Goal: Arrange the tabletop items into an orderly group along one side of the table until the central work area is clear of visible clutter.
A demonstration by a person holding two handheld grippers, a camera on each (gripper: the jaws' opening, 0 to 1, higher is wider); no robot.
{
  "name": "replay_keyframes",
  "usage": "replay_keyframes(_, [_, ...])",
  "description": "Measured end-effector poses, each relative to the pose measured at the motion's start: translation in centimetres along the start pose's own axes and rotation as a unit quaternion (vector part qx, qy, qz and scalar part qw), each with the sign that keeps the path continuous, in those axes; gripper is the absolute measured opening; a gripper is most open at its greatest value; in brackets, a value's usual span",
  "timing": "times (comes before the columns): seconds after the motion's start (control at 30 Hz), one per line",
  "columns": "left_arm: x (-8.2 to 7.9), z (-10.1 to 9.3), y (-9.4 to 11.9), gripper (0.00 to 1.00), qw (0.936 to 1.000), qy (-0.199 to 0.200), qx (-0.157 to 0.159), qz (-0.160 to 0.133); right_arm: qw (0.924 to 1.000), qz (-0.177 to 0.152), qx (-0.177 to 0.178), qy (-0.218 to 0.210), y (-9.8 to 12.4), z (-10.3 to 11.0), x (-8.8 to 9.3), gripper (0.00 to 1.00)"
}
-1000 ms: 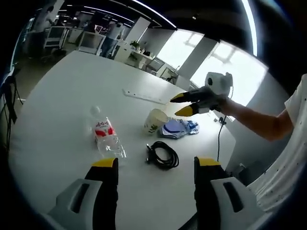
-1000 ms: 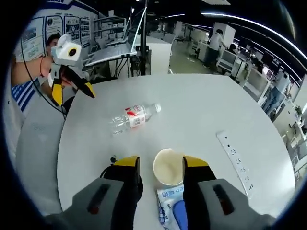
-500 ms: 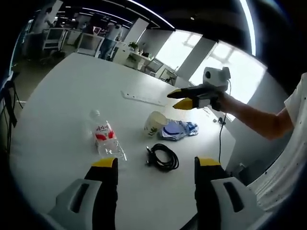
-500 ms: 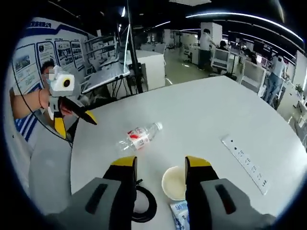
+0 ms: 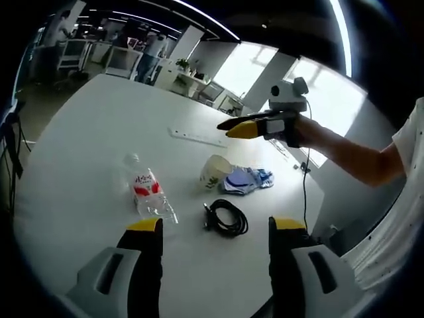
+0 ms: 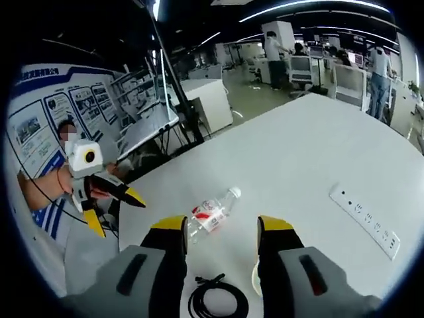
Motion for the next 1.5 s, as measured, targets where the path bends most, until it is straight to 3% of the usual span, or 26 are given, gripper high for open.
replay_keyframes(0.43, [0.2,1.1,0.4,0.65,1.0,0.002,0.006,0.0,0.9988,0.005,-0.014,-0.047,-3.8,-0.2,-1.7,0.39])
replay_keyframes(0.83, [0.2,2.5,0.6,0.65,0.9999,0.009,0.008,-0.004,0.9925,0.003,-0.025,-0.12,-7.4,-1.3,-2.8,0.36])
replay_keyframes(1.13, [0.3,3.7,0.4,0.65,0.9998,0.016,0.007,-0.005,0.9848,0.013,-0.022,-0.172,-9.7,-2.5,-2.7,0.33])
replay_keyframes(1.5, [0.6,4.9,-0.1,0.65,0.9995,0.031,0.005,-0.01,0.9757,0.054,-0.009,-0.212,-12.9,-3.9,-1.6,0.34])
Point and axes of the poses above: the point that each gripper's makers call its tool centre point, and the gripper's own axes: y roughly backward along the fingers, z roughly to its left, x roughly out of its underside, the point moved 5 cm from there along y, roughly backward along the fingers, and after that the axes turned 8 degrees about -x, right-handed, at the moved point
